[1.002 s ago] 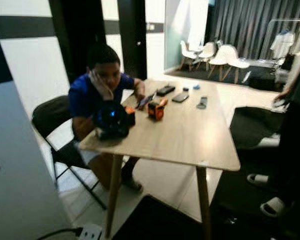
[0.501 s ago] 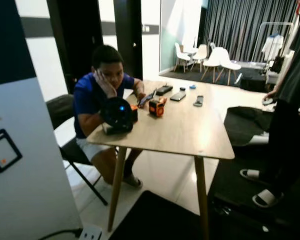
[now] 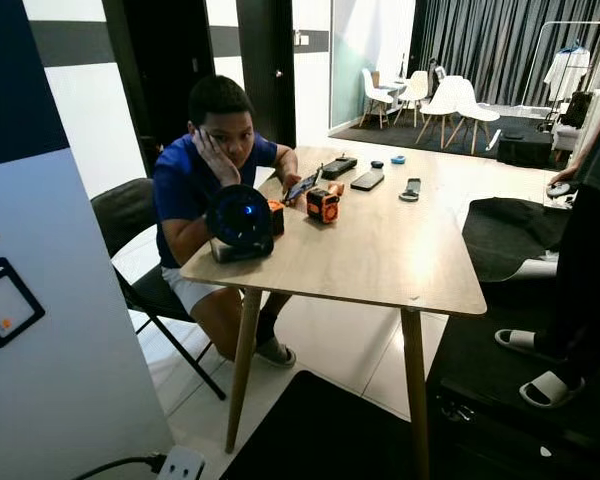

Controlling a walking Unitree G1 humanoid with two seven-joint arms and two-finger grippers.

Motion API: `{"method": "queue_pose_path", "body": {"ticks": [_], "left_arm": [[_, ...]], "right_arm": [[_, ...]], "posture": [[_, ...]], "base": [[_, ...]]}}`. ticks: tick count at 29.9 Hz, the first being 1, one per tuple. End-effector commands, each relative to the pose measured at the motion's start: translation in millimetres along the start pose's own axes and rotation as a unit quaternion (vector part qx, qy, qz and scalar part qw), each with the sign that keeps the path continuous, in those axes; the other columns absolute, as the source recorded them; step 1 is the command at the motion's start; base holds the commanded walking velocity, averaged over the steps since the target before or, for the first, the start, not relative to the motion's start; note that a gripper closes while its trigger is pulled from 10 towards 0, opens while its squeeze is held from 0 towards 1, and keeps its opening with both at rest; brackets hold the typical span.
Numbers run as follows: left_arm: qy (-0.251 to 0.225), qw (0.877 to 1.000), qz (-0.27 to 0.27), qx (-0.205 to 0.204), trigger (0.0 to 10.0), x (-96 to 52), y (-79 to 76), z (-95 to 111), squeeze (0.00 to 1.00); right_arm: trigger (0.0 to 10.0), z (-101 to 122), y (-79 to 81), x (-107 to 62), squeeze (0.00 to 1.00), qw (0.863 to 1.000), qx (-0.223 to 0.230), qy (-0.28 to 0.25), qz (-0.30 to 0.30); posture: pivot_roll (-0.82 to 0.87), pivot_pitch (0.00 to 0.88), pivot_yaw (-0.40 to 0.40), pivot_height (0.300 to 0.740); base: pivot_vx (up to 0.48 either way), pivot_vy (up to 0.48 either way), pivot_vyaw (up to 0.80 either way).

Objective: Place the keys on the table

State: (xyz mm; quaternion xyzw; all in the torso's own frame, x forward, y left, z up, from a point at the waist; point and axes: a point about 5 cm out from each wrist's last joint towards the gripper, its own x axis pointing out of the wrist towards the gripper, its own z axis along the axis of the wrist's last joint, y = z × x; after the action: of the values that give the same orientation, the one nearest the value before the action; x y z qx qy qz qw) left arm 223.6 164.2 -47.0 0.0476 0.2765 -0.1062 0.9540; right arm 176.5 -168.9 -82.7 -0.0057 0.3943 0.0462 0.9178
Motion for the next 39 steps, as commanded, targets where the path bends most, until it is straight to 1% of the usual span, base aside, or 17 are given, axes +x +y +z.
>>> {"method": "queue_pose_path", "body": {"ticks": [1, 17, 28, 34, 39], "left_arm": [[-0.004, 1.0, 0.003, -0.002, 10.0, -0.6, 2.1, 0.5, 0.0], [-0.004, 1.0, 0.001, -0.002, 10.0, 0.4, -0.2, 1.4, 0.0], [-0.004, 1.0, 0.0, -0.003, 10.0, 0.4, -1.0, 1.2, 0.0], [0.003, 1.0, 0.004, -0.009, 10.0, 1.1, -1.0, 0.4, 0.0], [0.003, 1.0, -0.005, -0.013, 10.0, 1.8, -2.6, 1.3, 0.0]], "right_arm": [[10.0, 0.0, 1.0, -0.1, 0.0, 1.0, 0.0, -0.002, 0.002], [10.0, -0.1, 0.1, -0.2, 0.0, 1.0, 0.007, -0.002, 0.004], [10.0, 0.9, 0.4, 0.0, 0.0, 1.0, 0.002, -0.003, 0.005], [10.0, 1.2, -0.2, 0.2, 0.0, 1.0, 0.002, -0.003, 0.004], [10.0, 1.1, -0.5, 0.1, 0.0, 1.0, 0.003, -0.002, 0.003]], "posture": [[0.07, 0.0, 0.01, 0.74], [0.07, 0.0, 0.01, 0.74], [0.07, 0.0, 0.007, 0.74], [0.07, 0.0, 0.007, 0.74], [0.06, 0.0, 0.008, 0.74]], "base": [[0.0, 0.0, 0.0], [0.0, 0.0, 0.0], [0.0, 0.0, 0.0], [0.0, 0.0, 0.0], [0.0, 0.0, 0.0]]}}
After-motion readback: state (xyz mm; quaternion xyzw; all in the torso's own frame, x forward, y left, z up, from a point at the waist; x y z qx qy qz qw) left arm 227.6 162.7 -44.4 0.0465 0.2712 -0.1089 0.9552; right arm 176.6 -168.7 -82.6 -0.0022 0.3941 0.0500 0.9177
